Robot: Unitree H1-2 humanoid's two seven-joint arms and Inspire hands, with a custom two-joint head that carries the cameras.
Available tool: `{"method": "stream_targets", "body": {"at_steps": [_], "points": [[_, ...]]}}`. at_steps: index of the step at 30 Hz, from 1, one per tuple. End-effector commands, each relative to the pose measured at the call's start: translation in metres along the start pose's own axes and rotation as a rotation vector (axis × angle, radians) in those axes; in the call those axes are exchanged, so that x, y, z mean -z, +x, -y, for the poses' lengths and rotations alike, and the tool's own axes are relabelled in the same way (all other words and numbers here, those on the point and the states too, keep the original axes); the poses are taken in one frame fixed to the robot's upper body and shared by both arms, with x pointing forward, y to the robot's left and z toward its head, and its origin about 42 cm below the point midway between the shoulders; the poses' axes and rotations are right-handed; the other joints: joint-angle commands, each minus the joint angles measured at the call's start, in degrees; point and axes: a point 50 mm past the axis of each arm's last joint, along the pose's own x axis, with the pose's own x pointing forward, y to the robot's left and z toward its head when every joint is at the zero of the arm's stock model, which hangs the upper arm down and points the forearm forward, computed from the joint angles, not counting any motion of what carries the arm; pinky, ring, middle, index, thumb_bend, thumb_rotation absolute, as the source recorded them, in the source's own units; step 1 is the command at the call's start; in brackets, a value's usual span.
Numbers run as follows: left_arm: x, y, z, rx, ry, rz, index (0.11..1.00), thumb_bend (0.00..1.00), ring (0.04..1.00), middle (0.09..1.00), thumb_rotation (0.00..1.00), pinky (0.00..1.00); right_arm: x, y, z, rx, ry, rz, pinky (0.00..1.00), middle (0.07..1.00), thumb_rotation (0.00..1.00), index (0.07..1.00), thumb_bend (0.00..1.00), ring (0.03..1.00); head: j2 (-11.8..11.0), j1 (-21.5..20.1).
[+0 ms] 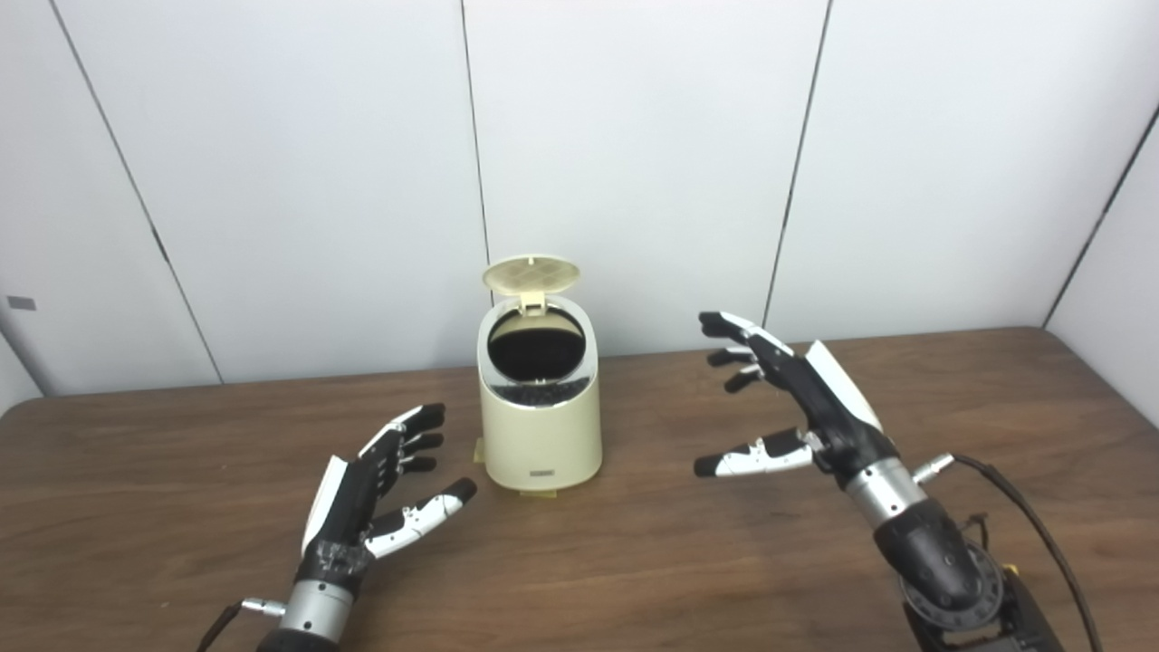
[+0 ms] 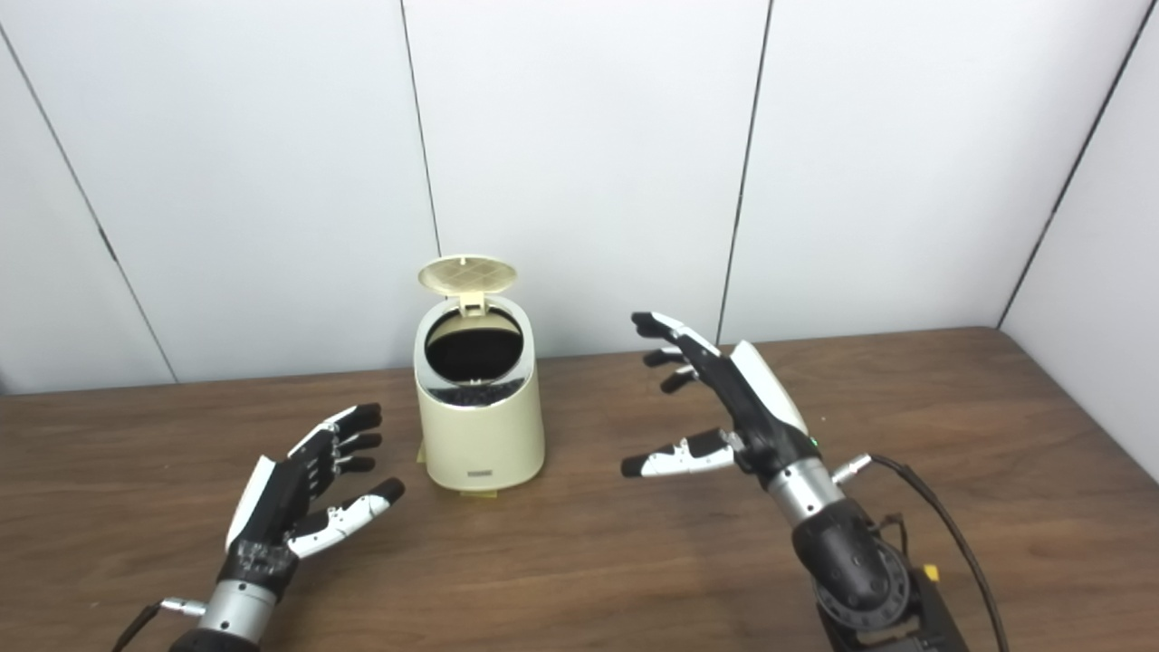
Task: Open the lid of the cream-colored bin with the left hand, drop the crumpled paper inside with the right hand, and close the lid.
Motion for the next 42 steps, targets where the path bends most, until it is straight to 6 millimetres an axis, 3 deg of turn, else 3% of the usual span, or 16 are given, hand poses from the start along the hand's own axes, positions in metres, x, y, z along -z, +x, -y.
{"method": "stream_targets", "body": {"at_steps": [1,9,11,16,25,28,42], "points": [[-0.022,0.019,-0.005,-0.023,0.002,0.105,0.869,0.72,0.814,0.851,0.27,0.74,-0.012,0.010,0.015,0.038,-0.020,0.081,0.62,0.863,0.08,0.869,0.85,0.757,-0.2,0.8],[-0.026,0.017,0.000,-0.031,-0.003,0.113,0.874,0.73,0.824,0.858,0.29,0.74,0.001,-0.002,0.015,0.036,-0.021,0.039,0.63,0.871,0.12,0.867,0.87,0.773,-2.2,5.1],[-0.027,0.020,-0.001,-0.035,0.002,0.128,0.872,0.74,0.819,0.859,0.32,0.77,0.004,-0.005,0.015,0.041,-0.022,0.035,0.62,0.870,0.07,0.863,0.85,0.766,-2.6,5.5],[-0.055,0.045,-0.024,-0.044,0.133,0.217,0.879,0.76,0.833,0.887,0.35,0.69,0.009,-0.010,0.014,0.038,-0.040,0.022,0.60,0.858,0.10,0.861,0.87,0.759,-3.5,6.1],[-0.102,0.095,-0.048,-0.014,0.222,0.282,0.923,0.90,0.912,0.934,0.32,0.74,0.008,-0.011,0.012,0.020,-0.066,0.029,0.62,0.853,0.10,0.867,0.86,0.749,-3.5,5.8],[-0.112,0.109,-0.051,-0.001,0.235,0.287,0.941,0.92,0.945,0.965,0.32,0.81,0.006,-0.010,0.011,0.020,-0.070,0.031,0.61,0.849,0.09,0.862,0.86,0.745,-3.4,5.3],[-0.136,0.147,-0.041,0.056,0.327,0.280,0.952,0.96,0.974,0.980,0.35,0.86,0.000,-0.009,0.010,0.021,-0.081,0.018,0.60,0.837,0.05,0.845,0.87,0.742,-3.1,3.7]]}}
